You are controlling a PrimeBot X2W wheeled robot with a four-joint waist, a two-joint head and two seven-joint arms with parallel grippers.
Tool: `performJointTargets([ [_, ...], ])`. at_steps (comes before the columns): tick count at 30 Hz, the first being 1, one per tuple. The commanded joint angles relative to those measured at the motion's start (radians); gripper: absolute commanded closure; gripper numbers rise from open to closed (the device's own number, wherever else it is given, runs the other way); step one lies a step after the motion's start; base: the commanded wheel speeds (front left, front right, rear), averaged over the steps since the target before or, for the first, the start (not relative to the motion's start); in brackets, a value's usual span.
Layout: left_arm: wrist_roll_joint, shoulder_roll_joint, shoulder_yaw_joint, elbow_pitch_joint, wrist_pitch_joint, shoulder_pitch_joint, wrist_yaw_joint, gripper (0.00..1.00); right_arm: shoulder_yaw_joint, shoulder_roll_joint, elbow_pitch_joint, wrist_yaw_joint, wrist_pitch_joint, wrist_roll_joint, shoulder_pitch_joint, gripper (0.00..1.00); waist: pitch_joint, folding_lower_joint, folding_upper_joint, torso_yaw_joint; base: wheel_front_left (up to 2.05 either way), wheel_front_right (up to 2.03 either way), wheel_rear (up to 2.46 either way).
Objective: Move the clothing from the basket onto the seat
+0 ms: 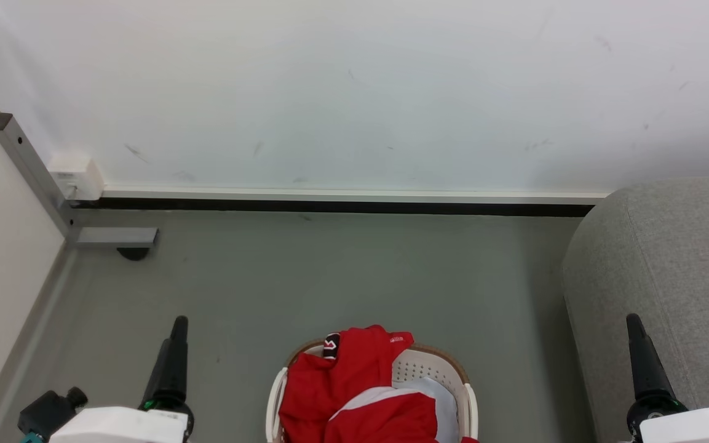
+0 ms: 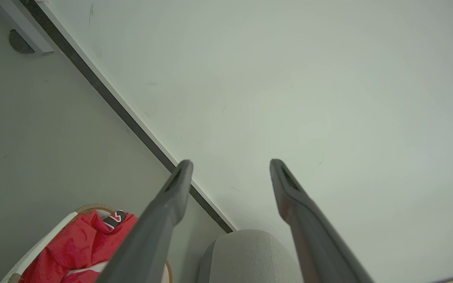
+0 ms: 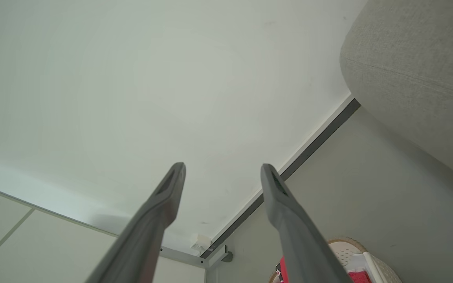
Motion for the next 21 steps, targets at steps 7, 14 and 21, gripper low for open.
performJointTargets([
  [7,0.195,0.010,-0.030,-0.039,-0.033,-0.004,0.028,0.00,0.036,-0.016,-0.040,-0.001,-0.033,-0.216,-0.004,0.00,-0.001,0.0000,0.0000,-0.001,0.00,0.00,0.00],
  [14,0.314,0.022,-0.058,-0.043,-0.056,0.001,0.051,0.00,0.062,-0.015,-0.050,-0.001,-0.058,-0.325,0.004,0.00,-0.002,0.0000,0.0000,-0.003,0.00,0.00,0.00],
  [21,0.410,0.034,-0.085,-0.048,-0.079,0.004,0.069,0.00,0.090,-0.020,-0.052,-0.001,-0.080,-0.413,0.007,0.00,-0.003,0.0000,0.0000,-0.004,0.00,0.00,0.00],
])
